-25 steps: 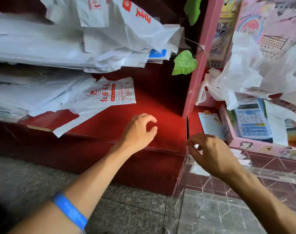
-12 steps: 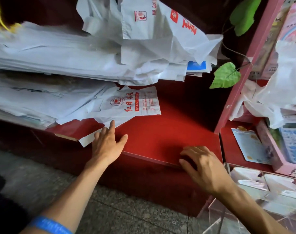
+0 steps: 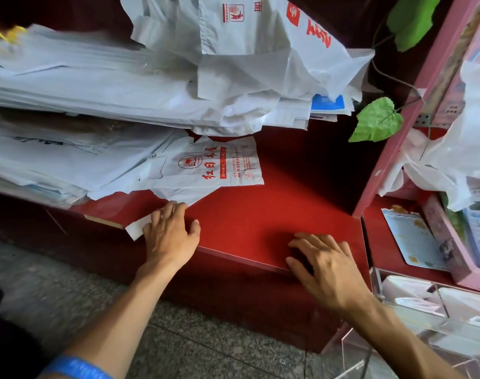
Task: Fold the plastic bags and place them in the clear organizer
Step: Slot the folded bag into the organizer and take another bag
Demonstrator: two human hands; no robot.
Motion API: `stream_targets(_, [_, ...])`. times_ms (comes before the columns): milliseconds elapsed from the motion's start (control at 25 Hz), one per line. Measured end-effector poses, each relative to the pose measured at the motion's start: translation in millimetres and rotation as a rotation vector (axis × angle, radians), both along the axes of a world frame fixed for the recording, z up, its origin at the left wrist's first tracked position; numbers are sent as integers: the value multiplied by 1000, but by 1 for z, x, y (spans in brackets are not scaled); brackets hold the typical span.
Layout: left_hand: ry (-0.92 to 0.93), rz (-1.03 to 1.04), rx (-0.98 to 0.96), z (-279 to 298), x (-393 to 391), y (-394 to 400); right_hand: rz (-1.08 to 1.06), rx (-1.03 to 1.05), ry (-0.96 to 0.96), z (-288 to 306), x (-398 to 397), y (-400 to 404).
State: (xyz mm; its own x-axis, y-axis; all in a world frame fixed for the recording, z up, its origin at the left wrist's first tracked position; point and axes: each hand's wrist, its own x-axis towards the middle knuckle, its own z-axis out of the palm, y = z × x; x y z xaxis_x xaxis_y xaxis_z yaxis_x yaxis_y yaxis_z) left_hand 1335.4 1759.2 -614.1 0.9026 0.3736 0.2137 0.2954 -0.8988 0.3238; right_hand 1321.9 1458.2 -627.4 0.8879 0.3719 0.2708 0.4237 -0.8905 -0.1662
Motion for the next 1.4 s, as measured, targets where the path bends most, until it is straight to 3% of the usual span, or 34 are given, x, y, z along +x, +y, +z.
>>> stream_targets(200, [107, -91, -121, 5, 10, -2, 10, 78, 23, 0, 3, -2])
stream_targets(400, [-106, -157, -172, 9, 7, -3, 25, 109, 14, 4, 3, -2])
stream_targets(560, [-164, -255, -134, 7, 8, 5, -20, 247, 143, 9, 12, -2])
stream_targets(840, [-78, -468, -243, 5, 2, -4, 41, -76, 192, 10, 20, 6])
stream_targets(960, [-62, -481, -169, 7, 0, -3, 30, -78, 157, 15, 17, 9])
stream_targets(1080, [-55, -447, -125, 8, 0, -3, 66, -88, 1, 16, 11, 8])
stream_targets(1400, [192, -347, -5, 19, -3, -18, 100, -95, 131, 24, -7, 1])
